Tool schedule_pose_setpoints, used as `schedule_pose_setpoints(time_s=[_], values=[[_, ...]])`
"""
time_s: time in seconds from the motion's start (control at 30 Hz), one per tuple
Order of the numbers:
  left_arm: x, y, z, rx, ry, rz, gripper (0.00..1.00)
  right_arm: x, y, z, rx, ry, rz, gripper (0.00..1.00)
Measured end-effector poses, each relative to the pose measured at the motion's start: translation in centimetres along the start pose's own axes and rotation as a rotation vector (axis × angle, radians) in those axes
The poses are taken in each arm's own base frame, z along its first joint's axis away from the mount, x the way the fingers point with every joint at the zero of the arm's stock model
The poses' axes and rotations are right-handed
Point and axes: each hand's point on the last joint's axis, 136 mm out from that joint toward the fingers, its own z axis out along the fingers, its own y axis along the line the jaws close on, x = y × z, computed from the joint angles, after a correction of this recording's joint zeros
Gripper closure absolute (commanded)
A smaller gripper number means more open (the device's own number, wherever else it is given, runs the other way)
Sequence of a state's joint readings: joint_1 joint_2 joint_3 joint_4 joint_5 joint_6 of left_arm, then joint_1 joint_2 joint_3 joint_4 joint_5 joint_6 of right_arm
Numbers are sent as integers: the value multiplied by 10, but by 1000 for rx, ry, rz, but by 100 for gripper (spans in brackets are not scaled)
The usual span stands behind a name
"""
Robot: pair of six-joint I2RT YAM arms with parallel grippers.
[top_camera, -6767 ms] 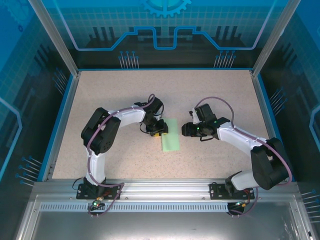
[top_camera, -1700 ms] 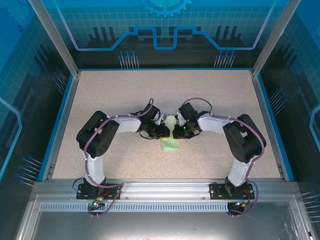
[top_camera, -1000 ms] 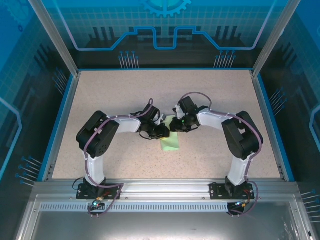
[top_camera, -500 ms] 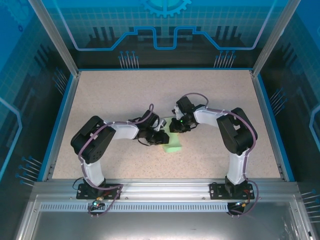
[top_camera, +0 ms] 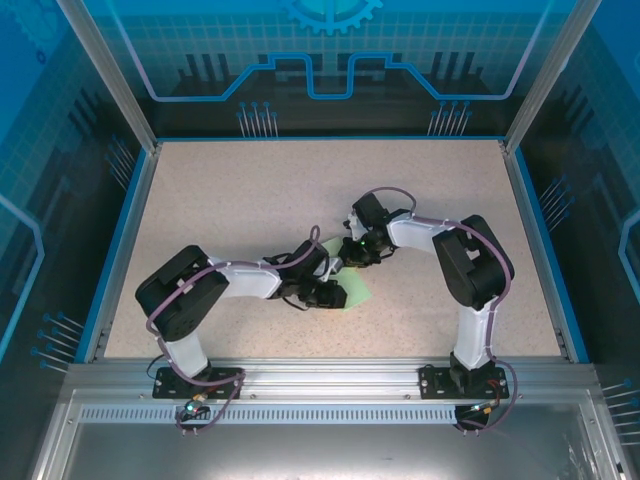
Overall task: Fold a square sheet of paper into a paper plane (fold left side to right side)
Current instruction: First fold the square sheet of paper in half at the center of the table, then hold the square sheet of paper at the center of the table.
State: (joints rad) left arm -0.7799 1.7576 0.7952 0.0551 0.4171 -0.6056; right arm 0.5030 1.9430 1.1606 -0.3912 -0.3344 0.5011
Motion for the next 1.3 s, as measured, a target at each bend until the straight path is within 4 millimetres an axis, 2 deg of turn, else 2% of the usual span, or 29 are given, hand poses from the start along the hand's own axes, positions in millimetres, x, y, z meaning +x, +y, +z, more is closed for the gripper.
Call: schedule_pose_setpoints(time_s=[0.2,0.33,0.47,0.53,0.6,0.67,0.77,0.87,1.07,1.3], values=[[7,-6,4,-11,-1,-3,76,1,0,0,-4,6,4,86],[21,-11,5,1,20,4,75,1,0,0,-4,6,4,86],[35,-15,0,16,51,-5,72,1,0,0,-5,5,8,86],[35,-19,-7,29,47,-8,71,2,-1,0,-12,2,13,86],[27,-23,-18,51,25,-17,70,1,-1,-1,-17,-5,18,86],[9,-22,-36,78,-29,-43,69,2,-3,-2,-20,-16,24,86],[-23,-5,-63,86,-117,-107,69,3,-7,-5,-23,-32,44,86],[-42,11,-75,63,-149,-144,70,3,-11,-7,-25,-42,63,86],[-64,6,-58,83,-109,-117,73,2,-11,-7,-36,-43,66,86],[-67,23,-29,62,-47,-149,76,2,-8,-7,-53,-45,63,85]])
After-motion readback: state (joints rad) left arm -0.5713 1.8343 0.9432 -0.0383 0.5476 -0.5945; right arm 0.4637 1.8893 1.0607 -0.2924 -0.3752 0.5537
